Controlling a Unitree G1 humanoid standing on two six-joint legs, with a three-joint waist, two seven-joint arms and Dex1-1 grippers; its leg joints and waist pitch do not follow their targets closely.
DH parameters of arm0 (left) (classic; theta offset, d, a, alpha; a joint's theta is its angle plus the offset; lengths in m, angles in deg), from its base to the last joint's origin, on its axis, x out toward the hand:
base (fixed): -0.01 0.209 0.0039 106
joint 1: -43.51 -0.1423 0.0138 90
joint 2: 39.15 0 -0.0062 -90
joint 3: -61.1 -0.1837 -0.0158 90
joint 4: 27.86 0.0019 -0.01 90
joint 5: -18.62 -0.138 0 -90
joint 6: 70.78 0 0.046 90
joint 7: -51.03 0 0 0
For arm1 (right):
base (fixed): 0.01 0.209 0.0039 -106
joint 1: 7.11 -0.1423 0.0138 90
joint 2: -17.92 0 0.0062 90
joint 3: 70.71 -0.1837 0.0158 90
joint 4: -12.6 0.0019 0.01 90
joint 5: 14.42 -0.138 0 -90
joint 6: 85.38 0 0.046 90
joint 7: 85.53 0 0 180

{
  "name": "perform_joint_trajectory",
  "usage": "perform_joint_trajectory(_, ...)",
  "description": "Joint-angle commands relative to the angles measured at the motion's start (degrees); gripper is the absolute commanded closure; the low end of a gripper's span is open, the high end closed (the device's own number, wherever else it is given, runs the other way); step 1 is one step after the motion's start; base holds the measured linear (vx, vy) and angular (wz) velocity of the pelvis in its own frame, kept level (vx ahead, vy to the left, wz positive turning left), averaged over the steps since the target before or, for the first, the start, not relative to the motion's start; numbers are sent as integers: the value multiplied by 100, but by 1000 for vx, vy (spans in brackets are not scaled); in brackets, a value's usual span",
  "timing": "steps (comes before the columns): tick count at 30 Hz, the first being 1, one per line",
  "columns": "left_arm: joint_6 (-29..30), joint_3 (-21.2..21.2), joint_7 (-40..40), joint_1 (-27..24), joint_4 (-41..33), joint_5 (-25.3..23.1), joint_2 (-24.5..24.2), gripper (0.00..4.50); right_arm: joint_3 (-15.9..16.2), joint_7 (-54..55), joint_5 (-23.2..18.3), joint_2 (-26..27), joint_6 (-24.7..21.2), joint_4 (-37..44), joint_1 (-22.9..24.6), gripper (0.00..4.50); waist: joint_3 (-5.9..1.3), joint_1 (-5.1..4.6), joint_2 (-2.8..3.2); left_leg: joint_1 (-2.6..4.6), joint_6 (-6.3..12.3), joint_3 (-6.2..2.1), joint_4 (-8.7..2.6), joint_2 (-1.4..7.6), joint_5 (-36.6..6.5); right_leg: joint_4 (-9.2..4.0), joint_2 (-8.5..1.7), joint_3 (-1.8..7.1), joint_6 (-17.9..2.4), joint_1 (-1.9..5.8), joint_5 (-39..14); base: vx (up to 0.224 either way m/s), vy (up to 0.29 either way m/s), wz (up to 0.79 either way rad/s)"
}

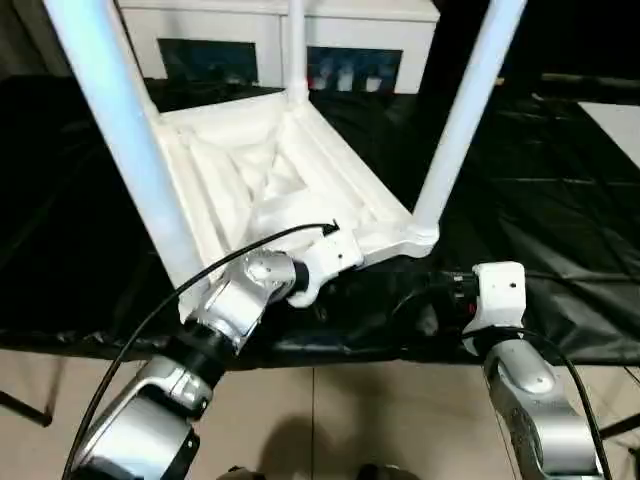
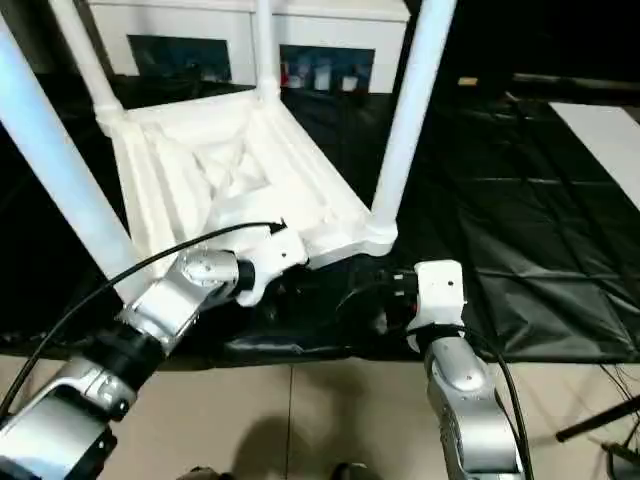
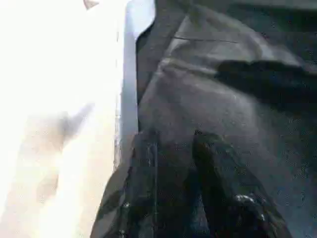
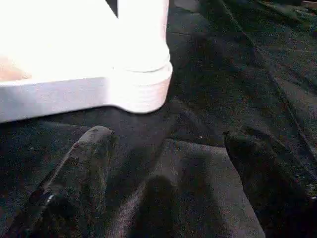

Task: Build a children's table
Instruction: Rotate table base

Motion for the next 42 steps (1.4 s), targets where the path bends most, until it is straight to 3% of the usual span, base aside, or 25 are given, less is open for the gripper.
perform_joint_trajectory(1, 140, 63, 636, 255, 410, -158, 66, 313, 17, -34, 20, -11, -106, 159, 51, 62, -430, -9, -17, 122, 56, -161, -454, 230, -1712, -438, -265, 130, -855, 259, -2158, 0, 0, 0)
perform_joint_trajectory(2, 115, 105, 791, 325, 569, -197, 126, 313, 17, -26, 20, -10, -113, 168, 58, 62, -434, -16, -28, 93, 77, -163, -452, 212, -1666, -451, -261, 120, -806, 275, -2232, 0, 0, 0)
perform_joint_trajectory(3, 78, 173, 938, 389, 735, -245, 194, 313, 28, -5, 29, -14, -114, 180, 65, 62, -434, -2, 18, 109, 70, -174, -451, 215, -1686, -456, -268, 118, -795, 267, -2271, 0, 0, 0)
perform_joint_trajectory(6, -156, 395, 1515, 601, 1224, -327, 425, 313, 22, 28, 57, -28, -115, 198, 89, 62, -434, -35, -28, 78, 109, -176, -440, 188, -1733, -504, -250, 92, -688, 274, -2487, 0, 0, 0)
perform_joint_trajectory(9, -488, 511, 2087, 763, 1590, -297, 543, 313, 10, 53, 87, -22, -125, 211, 100, 62, -439, -58, -19, 67, 172, -201, -437, 180, -1756, -537, -253, 62, -616, 272, -2698, 0, 0, 0)
perform_joint_trajectory(18, -1521, 705, 3652, 1052, 2710, -497, 565, 313, 45, 103, 147, 14, -148, 190, 69, 62, -442, -141, -32, 35, 279, -229, -429, 174, -1771, -546, -237, 20, -600, 278, -2606, 0, 0, 0)
perform_joint_trajectory(21, -2119, 766, 4498, 1132, 3080, -582, 521, 313, 68, 122, 188, 41, -147, 162, 15, 62, -458, -128, -41, 64, 333, -218, -404, 173, -1711, -525, -235, 26, -682, 267, -2421, 0, 0, 0)
perform_joint_trajectory(25, -2661, 962, 4832, 1162, 3096, -454, 555, 313, 108, 113, 195, 57, -102, 119, -39, 62, -470, -78, -29, 68, 383, -205, -403, 202, -1485, -454, -244, 44, -914, 283, -1885, 0, 0, 0)
perform_joint_trajectory(27, -3104, 1325, 4617, 1114, 2931, -85, 663, 313, 121, 100, 177, 80, -69, 113, -55, 62, -487, -40, -5, 76, 451, -193, -387, 209, -1288, -400, -244, 48, -1151, 294, -1351, 0, 0, 0)
perform_joint_trajectory(30, -3736, 1712, 4011, 840, 2382, 493, 784, 313, 153, 71, 173, 109, -19, 153, -34, 62, -501, 18, -2, 64, 520, -186, -379, 225, -1113, -339, -267, 53, -1327, 325, -967, 0, 0, 0)
perform_joint_trajectory(31, -3760, 1729, 3958, 822, 2350, 530, 792, 313, 155, 69, 173, 109, -16, 156, -32, 62, -508, 42, 17, 71, 555, -185, -372, 235, -1009, -311, -273, 56, -1420, 328, -784, 0, 0, 0)
perform_joint_trajectory(32, -3982, 1774, 3170, 424, 1675, 1029, 822, 313, 179, 45, 179, 117, 19, 209, 20, 62, -514, 59, 29, 106, 590, -173, -358, 236, -968, -287, -265, 60, -1478, 311, -634, 0, 0, 0)
perform_joint_trajectory(33, -4047, 1732, 2823, 189, 1283, 1241, 804, 313, 189, 36, 182, 121, 32, 238, 50, 62, -514, 62, 10, 48, 669, -173, -364, 250, -772, -237, -286, 68, -1591, 361, -374, 0, 0, 0)
perform_joint_trajectory(34, -4047, 1732, 2823, 189, 1283, 1241, 804, 313, 189, 36, 182, 121, 32, 238, 50, 62, -521, 70, 20, 62, 697, -169, -355, 255, -736, -219, -283, 68, -1627, 354, -278, 0, 0, 0)
perform_joint_trajectory(35, -4133, 1651, 2629, -73, 866, 1399, 755, 285, 205, 22, 184, 120, 56, 261, 81, 62, -528, 62, 26, 82, 745, -166, -345, 260, -709, -199, -276, 66, -1656, 357, -163, 0, 0, 0)
perform_joint_trajectory(37, -4273, 1486, 2350, -507, 207, 1570, 630, 280, 259, -88, 148, 109, 122, 312, 122, 62, -502, 51, 42, 75, 762, -152, -365, 274, -856, -224, -276, 71, -1618, 351, -292, 0, 0, 0)
perform_joint_trajectory(38, -4293, 1448, 2203, -702, -93, 1689, 589, 274, 310, -174, 119, 97, 160, 359, 140, 62, -483, 37, 69, 76, 682, -162, -390, 282, -1060, -254, -275, 69, -1547, 355, -573, 0, 0, 0)
perform_joint_trajectory(39, -4280, 1438, 2141, -760, -189, 1734, 578, 243, 325, -198, 113, 90, 170, 376, 144, 62, -472, 26, 69, 86, 623, -156, -401, 282, -1180, -280, -266, 71, -1497, 336, -750, 0, 0, 0)
perform_joint_trajectory(40, -4179, 1354, 1782, -1223, -943, 2017, 445, 243, 416, -408, 15, 44, 223, 526, 183, 62, -449, 23, 83, 118, 459, -163, -429, 299, -1479, -314, -272, 77, -1399, 318, -1158, 0, 0, 0)
perform_joint_trajectory(41, -4071, 1328, 1554, -1557, -1497, 2240, 351, 237, 453, -537, -62, 12, 237, 625, 216, 62, -418, 9, 102, 88, 313, -194, -482, 333, -1714, -327, -293, 85, -1318, 342, -1439, 0, 0, 0)
perform_joint_trajectory(42, -4071, 1328, 1554, -1557, -1497, 2240, 351, 237, 453, -537, -62, 12, 237, 625, 216, 62, -407, -6, 92, 81, 252, -194, -493, 331, -1822, -335, -284, 81, -1260, 338, -1581, 0, 0, 0)
